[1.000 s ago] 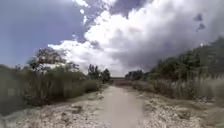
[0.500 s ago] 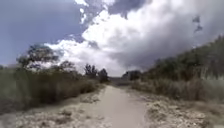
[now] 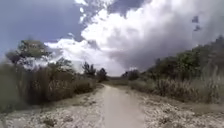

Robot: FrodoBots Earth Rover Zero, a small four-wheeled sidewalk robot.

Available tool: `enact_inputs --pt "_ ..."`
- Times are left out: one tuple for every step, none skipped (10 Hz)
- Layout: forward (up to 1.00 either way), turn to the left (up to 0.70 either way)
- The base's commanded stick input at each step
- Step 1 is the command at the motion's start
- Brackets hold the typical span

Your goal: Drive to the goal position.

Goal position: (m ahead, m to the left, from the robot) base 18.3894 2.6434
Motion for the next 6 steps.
enact_inputs --pt "0.84 0.0" --pt "0.84 0.0" --pt "0.84 0.0" --pt "0.84 0.0" --pt "0.84 0.0" --pt "0.84 0.0"
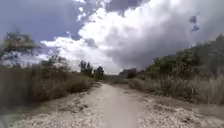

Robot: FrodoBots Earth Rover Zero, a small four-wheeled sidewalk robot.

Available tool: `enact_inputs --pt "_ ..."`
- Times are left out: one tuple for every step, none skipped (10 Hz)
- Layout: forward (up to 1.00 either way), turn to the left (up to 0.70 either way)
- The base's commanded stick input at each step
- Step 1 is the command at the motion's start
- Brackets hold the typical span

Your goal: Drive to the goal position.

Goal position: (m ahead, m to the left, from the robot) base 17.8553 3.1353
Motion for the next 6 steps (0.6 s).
enact_inputs --pt "0.84 0.0" --pt "0.84 0.0" --pt "0.84 0.0" --pt "0.84 0.0" --pt "0.84 0.0" --pt "0.84 0.0"
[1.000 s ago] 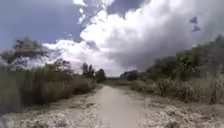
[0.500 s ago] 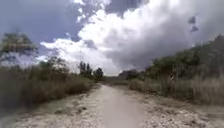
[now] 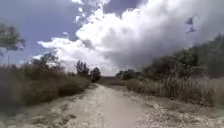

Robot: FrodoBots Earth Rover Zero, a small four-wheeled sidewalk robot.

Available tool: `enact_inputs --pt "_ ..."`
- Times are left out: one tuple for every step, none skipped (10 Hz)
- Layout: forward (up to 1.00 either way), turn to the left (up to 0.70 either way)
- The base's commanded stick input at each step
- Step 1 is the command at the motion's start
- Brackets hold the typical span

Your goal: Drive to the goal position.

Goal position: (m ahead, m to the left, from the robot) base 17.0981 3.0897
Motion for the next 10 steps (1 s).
enact_inputs --pt "0.84 0.0" --pt "0.84 0.0" --pt "0.84 0.0" --pt "0.84 0.0" --pt "0.84 0.09" --pt "0.84 0.34" --pt "0.84 0.34" --pt "0.84 0.0" --pt "0.84 0.0" --pt "0.84 0.0"
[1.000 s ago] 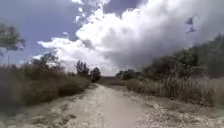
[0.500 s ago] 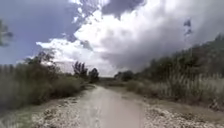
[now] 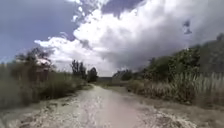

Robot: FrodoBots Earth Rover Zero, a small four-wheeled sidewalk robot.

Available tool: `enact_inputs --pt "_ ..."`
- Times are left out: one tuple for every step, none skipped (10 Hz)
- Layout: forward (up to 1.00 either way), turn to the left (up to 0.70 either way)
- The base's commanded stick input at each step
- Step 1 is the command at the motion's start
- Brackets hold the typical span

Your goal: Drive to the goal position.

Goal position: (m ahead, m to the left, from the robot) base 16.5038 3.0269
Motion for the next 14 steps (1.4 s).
enact_inputs --pt "0.84 0.0" --pt "0.84 0.0" --pt "0.84 0.0" --pt "0.84 0.0" --pt "0.84 0.0" --pt "0.84 0.0" --pt "0.84 0.0" --pt "0.84 0.0" --pt "0.84 0.0" --pt "0.84 0.0" --pt "0.84 0.0" --pt "0.84 0.0" --pt "0.84 0.0" --pt "0.84 0.0"
